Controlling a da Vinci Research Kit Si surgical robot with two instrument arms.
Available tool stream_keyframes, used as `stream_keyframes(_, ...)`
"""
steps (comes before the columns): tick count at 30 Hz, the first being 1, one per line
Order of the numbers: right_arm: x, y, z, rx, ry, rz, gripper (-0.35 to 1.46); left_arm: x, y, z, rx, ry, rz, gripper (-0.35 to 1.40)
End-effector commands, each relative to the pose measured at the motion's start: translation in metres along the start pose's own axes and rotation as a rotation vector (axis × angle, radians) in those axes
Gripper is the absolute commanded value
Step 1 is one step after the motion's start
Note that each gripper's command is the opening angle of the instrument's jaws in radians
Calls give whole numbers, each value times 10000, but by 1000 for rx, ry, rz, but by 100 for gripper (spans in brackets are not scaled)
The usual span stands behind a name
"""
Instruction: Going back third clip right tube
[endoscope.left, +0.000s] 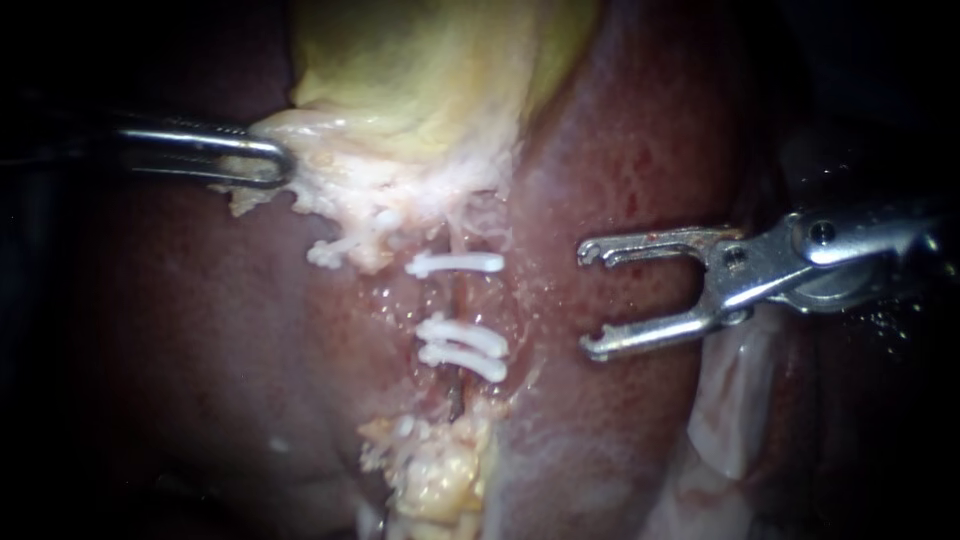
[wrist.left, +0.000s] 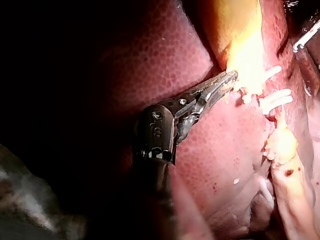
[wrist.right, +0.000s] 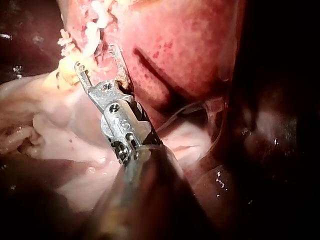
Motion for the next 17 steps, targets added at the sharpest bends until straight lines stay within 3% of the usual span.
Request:
stream_keyframes(1, 0, 0, 0, 0, 0, 0, 50, -3, -2, 4, 1, -1, 1, -35)
stream_keyframes(7, 0, -1, 1, 0, 0, 0, 50, -14, -6, 18, -11, -5, 8, -35)
stream_keyframes(17, -1, -2, 6, -3, -1, -1, 50, -13, -5, 14, -17, -6, 8, -35)
